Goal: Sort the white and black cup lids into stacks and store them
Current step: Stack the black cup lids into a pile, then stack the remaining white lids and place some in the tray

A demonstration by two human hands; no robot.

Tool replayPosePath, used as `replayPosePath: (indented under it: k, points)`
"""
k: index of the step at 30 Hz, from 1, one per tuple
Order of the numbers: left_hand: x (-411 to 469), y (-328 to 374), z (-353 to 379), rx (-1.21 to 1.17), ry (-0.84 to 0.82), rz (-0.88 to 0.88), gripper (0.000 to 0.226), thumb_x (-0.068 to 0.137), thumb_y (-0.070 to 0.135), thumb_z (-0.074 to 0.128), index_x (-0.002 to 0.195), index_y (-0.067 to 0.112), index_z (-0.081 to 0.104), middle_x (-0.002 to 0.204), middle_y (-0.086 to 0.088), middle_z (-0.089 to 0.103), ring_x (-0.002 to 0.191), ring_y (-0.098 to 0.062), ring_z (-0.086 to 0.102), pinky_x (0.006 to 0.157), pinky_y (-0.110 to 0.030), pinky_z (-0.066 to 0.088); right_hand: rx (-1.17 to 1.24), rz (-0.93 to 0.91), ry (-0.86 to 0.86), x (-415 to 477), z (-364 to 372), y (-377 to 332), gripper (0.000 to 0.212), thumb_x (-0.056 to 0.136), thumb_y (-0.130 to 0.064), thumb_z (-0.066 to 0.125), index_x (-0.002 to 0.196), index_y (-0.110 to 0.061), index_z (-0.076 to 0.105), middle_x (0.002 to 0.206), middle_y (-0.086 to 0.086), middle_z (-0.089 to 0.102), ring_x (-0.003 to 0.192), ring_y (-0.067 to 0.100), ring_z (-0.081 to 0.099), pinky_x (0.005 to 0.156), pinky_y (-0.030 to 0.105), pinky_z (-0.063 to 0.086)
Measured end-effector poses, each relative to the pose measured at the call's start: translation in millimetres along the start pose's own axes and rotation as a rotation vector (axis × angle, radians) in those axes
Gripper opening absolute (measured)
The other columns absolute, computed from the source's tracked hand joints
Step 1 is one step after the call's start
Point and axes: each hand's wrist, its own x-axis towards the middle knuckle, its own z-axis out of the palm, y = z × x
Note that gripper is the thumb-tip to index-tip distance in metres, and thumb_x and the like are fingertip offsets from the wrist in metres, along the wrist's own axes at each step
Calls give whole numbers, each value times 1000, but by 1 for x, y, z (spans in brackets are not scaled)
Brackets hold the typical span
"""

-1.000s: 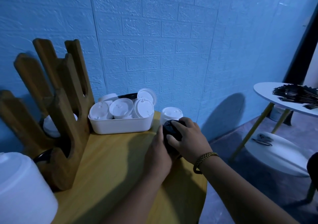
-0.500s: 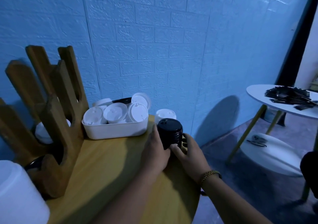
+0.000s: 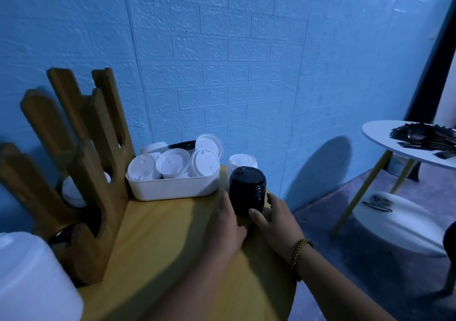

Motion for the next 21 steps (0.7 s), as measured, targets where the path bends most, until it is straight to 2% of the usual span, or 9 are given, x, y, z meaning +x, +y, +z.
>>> replayPosePath:
  k: [2, 4, 8, 13, 16, 19, 21]
  points:
    - [-14, -6, -6, 82, -31, 21, 104, 93, 41, 67, 162, 17, -7, 163, -10, 27, 144, -27, 35, 110, -35, 36, -64, 54, 11, -8, 3, -3, 63, 91, -51, 62, 140, -16, 43, 139, 6, 47, 129, 21, 46, 106, 36, 41]
    - [-26, -14, -16, 110, -34, 26, 105, 92, 40, 68, 162, 19, -7, 165, -10, 23, 147, -26, 31, 113, -34, 34, -117, 43, 7, -18, 7, -8, 61, 89, -53, 64, 136, -20, 45, 138, 4, 46, 128, 20, 43, 108, 36, 39]
    - [-52, -36, -40, 62, -29, 23, 104, 90, 42, 72, 162, 24, -1, 168, -4, 17, 150, -23, 27, 115, -34, 32, -192, -53, -72, -38, 10, -26, 63, 88, -53, 65, 140, -24, 43, 142, 0, 41, 130, 16, 42, 109, 31, 38]
    - [-104, -56, -76, -31, 71, 55, 96, 90, 47, 71, 161, 30, 9, 168, 5, 19, 151, -16, 24, 114, -33, 34, -229, -177, -185, -64, 18, -56, 69, 89, -48, 66, 147, -25, 37, 153, -4, 34, 135, 14, 39, 111, 28, 36]
    - [-142, -71, -96, -53, 94, 54, 92, 91, 47, 71, 160, 33, 13, 166, 8, 21, 150, -13, 27, 112, -33, 37, -209, -246, -242, -88, 33, -76, 68, 90, -42, 68, 148, -26, 36, 154, -6, 31, 136, 13, 39, 111, 26, 34]
    - [-181, -90, -116, -67, 116, 32, 88, 91, 47, 70, 159, 36, 16, 164, 10, 25, 147, -12, 31, 107, -28, 37, -162, -339, -306, -119, 52, -97, 66, 91, -37, 68, 148, -25, 37, 152, -6, 33, 133, 10, 40, 106, 16, 29]
    - [-207, -104, -128, -70, 151, 1, 85, 90, 47, 71, 157, 38, 20, 162, 10, 30, 144, -12, 35, 104, -27, 38, -132, -392, -342, -137, 66, -112, 66, 91, -36, 68, 148, -24, 38, 151, -5, 35, 132, 10, 42, 106, 15, 29]
